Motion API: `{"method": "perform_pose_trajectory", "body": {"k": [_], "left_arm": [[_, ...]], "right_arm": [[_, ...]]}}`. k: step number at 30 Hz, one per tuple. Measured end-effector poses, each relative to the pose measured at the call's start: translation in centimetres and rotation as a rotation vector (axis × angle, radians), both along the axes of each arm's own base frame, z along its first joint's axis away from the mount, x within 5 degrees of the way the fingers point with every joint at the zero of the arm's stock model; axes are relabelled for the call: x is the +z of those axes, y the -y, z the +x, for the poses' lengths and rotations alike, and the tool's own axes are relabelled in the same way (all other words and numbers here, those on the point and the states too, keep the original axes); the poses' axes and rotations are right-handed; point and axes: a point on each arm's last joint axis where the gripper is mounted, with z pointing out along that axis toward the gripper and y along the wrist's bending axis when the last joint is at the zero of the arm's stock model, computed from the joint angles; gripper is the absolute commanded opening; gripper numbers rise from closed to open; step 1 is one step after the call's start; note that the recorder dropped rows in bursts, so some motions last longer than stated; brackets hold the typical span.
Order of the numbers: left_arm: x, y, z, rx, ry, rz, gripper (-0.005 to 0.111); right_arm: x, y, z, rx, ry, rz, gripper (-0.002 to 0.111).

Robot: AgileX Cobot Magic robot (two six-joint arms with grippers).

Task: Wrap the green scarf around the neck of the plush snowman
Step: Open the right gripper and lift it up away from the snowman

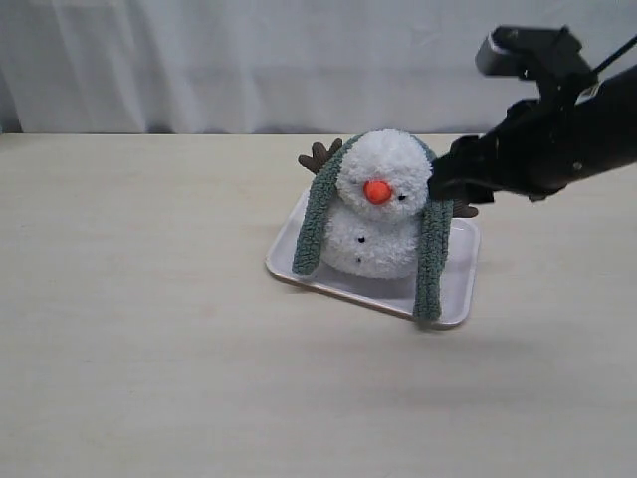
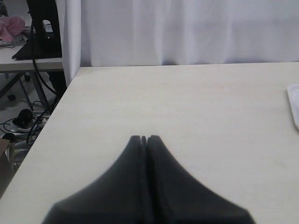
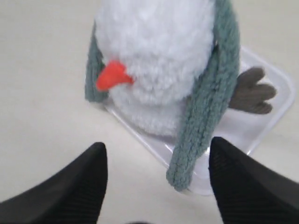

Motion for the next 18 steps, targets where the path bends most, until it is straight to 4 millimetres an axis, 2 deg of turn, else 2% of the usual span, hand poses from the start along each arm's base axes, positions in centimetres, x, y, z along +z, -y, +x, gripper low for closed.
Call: {"method": "perform_pose_trajectory", "body": {"k": [2,7,12,18], "left_arm": [[0.0,0.0,0.0,0.000,0.000,0.000,0.000],[0.0,0.0,0.0,0.000,0.000,0.000,0.000],[0.0,0.0,0.0,0.000,0.000,0.000,0.000],[0.0,0.0,0.0,0.000,0.000,0.000,0.000]], "right_arm": [[2.1,0.1,0.6,-0.045,0.050,0.014,0.028],[3.7,-0.3,2.7,-0.055,0.074,0.013,0.005],[4.4,-1.6,6.8,-0.010,-0.004,-0.003,0.004],[3.5,-2.6,11.2,0.054,-0.128,-0.041,0.004]]}}
